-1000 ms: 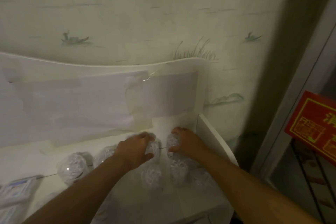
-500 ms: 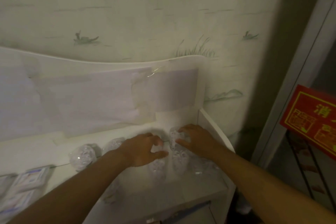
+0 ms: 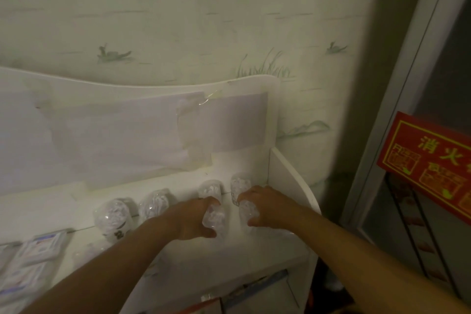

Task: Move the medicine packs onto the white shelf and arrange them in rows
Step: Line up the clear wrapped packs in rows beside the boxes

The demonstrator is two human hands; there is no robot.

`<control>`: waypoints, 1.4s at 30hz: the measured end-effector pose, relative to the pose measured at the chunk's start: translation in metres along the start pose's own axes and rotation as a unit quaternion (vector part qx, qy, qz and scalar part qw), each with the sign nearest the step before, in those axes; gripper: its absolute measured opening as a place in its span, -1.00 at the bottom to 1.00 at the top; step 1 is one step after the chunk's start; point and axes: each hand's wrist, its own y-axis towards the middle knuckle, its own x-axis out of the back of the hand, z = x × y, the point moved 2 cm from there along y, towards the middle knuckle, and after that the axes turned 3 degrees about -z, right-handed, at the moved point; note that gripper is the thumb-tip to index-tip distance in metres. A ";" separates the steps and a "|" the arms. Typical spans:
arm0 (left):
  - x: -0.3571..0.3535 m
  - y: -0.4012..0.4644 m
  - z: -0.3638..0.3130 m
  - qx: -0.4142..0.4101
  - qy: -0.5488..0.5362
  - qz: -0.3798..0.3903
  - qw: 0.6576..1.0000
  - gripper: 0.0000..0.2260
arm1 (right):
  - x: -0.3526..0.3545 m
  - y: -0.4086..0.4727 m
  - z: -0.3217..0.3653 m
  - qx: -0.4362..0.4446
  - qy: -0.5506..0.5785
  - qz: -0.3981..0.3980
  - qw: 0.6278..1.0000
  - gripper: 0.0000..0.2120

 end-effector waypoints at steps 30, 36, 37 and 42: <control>0.034 -0.003 -0.037 -0.054 0.093 -0.103 0.989 -0.49 | 0.038 -0.007 -0.018 -0.080 0.065 -0.055 0.993 -0.58; 0.003 -0.001 -0.087 -0.161 0.070 -0.096 0.980 -0.55 | 0.025 -0.001 -0.019 -0.116 -0.031 0.057 0.991 -0.53; -0.004 -0.001 -0.096 -0.178 0.075 -0.087 0.977 -0.54 | 0.022 -0.001 -0.019 -0.120 -0.038 0.069 0.990 -0.49; -0.032 0.006 -0.125 -0.200 0.113 -0.085 0.970 -0.46 | 0.016 0.000 -0.020 -0.125 -0.083 0.069 0.986 -0.46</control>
